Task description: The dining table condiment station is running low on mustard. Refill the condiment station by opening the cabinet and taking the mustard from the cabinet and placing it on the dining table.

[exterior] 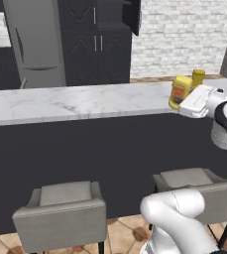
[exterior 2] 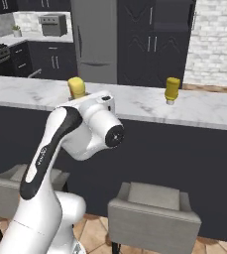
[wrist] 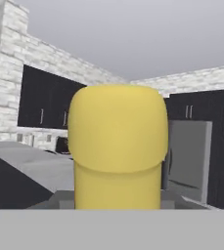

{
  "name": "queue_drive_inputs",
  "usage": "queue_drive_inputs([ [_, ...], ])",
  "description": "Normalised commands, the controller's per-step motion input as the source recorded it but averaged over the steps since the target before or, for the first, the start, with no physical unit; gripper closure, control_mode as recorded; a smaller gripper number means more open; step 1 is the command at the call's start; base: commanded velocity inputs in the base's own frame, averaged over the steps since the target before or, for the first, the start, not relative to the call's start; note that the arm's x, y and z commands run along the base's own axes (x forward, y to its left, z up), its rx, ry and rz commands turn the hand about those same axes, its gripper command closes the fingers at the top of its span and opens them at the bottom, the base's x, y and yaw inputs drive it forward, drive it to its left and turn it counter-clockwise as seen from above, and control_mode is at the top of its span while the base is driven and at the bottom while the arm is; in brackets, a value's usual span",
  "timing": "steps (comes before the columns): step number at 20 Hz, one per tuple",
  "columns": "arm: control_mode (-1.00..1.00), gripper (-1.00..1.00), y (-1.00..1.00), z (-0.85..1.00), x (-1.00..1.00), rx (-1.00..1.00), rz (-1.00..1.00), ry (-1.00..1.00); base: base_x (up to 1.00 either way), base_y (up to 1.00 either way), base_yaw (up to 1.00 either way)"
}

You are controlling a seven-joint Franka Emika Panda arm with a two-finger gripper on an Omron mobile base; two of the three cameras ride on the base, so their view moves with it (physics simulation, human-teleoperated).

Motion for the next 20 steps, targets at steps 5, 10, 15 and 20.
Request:
queue_drive_inputs([
  [5,-1.00,1.00,0.51,-0.12,0.85,0.00,0.16,0.00,0.00,0.00,0.00],
  [10,-1.00,1.00,0.01,-0.25,0.24,0.00,0.16,0.02,0.00,0.00,0.00],
  [15,-1.00,1.00,0.00,-0.02,0.31,0.00,0.05,0.00,0.00,0.00,0.00],
  [20,-1.00,1.00,0.00,0.01,0.35,0.00,-0.01,0.00,0.00,0.00,0.00],
])
